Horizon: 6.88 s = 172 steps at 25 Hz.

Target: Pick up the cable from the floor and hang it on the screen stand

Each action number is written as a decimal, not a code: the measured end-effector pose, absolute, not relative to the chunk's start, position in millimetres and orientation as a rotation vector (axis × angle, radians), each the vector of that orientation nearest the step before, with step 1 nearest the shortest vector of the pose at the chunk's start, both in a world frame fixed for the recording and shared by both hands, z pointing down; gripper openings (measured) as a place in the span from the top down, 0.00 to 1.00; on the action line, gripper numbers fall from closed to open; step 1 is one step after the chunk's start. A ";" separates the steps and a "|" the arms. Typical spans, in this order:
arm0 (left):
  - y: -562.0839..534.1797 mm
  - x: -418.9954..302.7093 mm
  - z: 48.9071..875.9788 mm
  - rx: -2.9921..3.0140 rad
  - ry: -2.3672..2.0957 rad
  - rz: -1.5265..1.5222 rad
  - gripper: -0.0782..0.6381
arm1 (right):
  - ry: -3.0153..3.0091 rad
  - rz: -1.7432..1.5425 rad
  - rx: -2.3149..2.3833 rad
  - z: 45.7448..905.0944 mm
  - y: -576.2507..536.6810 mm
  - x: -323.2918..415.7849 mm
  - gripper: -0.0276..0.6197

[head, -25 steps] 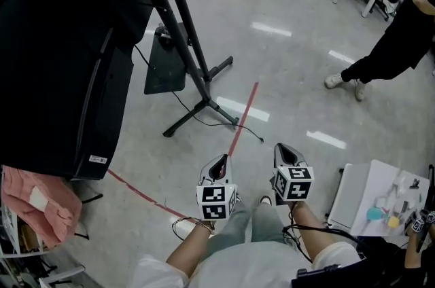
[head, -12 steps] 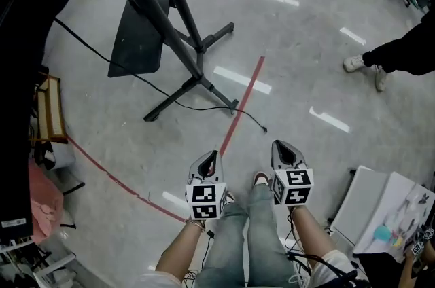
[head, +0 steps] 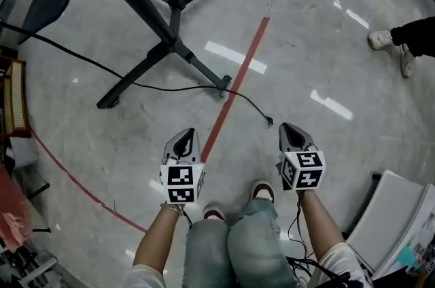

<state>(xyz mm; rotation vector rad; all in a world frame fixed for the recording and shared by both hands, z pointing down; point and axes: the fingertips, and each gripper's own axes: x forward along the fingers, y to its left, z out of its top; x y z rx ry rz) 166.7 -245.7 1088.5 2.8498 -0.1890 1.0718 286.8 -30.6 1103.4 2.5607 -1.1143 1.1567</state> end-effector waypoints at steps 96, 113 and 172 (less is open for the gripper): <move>-103.0 196.6 1007.6 2.962 1.187 2.126 0.80 | -0.661 1.145 2.420 614.4 282.7 249.6 0.77; -129.1 174.9 833.3 2.875 0.566 1.420 0.86 | -0.913 1.149 2.592 624.5 199.9 278.0 0.77; -368.7 -213.9 18.1 2.699 -1.796 -0.345 0.88 | -3.063 0.105 1.568 -9.9 -370.0 -55.4 0.77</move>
